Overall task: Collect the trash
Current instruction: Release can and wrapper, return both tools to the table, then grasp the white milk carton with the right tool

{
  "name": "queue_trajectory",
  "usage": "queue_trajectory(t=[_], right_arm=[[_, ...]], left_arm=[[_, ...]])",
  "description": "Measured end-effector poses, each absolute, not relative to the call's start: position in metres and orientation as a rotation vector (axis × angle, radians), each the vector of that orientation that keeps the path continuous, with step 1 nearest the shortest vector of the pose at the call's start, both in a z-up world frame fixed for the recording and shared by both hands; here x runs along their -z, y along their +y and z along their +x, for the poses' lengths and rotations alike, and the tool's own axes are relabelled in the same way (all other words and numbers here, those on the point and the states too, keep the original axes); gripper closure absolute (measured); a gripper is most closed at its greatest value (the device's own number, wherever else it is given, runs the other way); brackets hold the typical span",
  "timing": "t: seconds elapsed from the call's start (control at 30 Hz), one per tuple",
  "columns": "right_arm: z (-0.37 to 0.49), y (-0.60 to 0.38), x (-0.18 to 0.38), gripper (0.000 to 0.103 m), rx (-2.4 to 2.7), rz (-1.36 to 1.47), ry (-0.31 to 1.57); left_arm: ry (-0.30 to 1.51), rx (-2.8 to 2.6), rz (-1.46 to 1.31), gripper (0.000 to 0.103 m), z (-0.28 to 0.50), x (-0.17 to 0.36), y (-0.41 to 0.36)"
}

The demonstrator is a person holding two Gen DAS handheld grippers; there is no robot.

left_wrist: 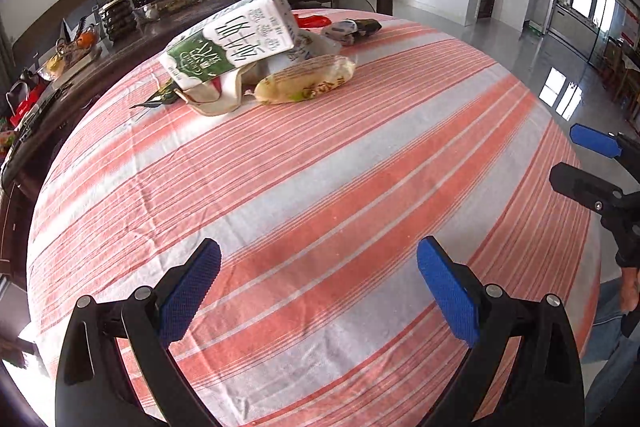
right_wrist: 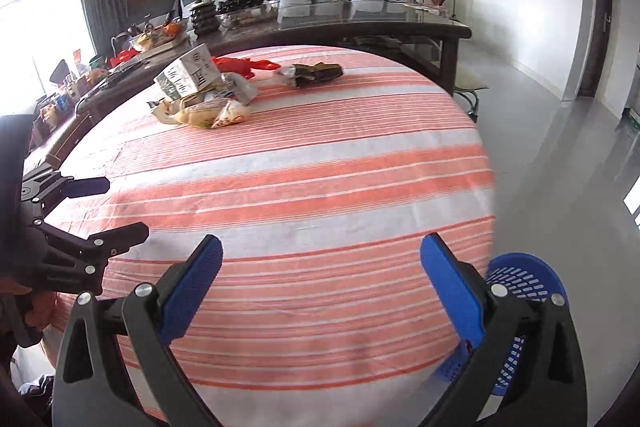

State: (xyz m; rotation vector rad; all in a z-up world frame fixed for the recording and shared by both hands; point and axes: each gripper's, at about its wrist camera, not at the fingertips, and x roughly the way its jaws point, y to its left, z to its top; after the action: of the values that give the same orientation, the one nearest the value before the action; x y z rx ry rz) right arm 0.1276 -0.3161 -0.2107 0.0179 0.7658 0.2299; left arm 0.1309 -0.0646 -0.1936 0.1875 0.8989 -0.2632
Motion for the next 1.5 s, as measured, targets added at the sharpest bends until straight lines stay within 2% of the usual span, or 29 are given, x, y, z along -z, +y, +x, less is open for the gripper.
queue_trajectory(t=[0.2,0.4,0.63,0.73,0.9,0.93,0.97,1.07,1.13,1.33,1.5], right_arm=[[0.159,-0.269,0.217,0.006,-0.304,-0.066,0.820],[0.185,-0.258,0.218,0.006,-0.323,-0.117,0.846],[0.245,-0.202,0.158,0.007,-0.470,-0.319,0.736],[0.287,-0.157,0.148,0.007,-0.580,-0.435,0.812],[0.324,-0.109,0.161,0.008,-0.591,-0.602,0.905],[0.326,-0.105,0.163,0.015,-0.598,-0.606,0.924],[0.327,-0.104,0.166,0.045,-0.601,-0.604,0.943],[0.318,-0.111,0.163,0.059,-0.580,-0.562,0.936],[0.303,-0.125,0.154,0.064,-0.568,-0.504,0.896],[0.246,-0.217,0.128,0.064,-0.412,-0.182,0.756],[0.210,-0.273,0.174,0.063,-0.206,-0.061,0.776]], left_arm=[[0.893,0.165,0.201,0.006,0.140,0.193,-0.021],[0.956,0.165,0.059,0.005,0.157,0.199,0.012],[0.960,0.143,0.081,0.004,0.157,0.200,0.006],[0.961,0.144,0.080,0.004,0.157,0.200,0.006],[0.961,0.144,0.079,0.004,0.157,0.200,0.006],[0.961,0.144,0.078,0.004,0.157,0.200,0.006],[0.961,0.144,0.078,0.004,0.157,0.200,0.006],[0.961,0.144,0.079,0.004,0.157,0.200,0.006],[0.961,0.144,0.079,0.004,0.157,0.200,0.006],[0.961,0.144,0.079,0.004,0.157,0.200,0.006],[0.961,0.144,0.078,0.004,0.157,0.200,0.006]])
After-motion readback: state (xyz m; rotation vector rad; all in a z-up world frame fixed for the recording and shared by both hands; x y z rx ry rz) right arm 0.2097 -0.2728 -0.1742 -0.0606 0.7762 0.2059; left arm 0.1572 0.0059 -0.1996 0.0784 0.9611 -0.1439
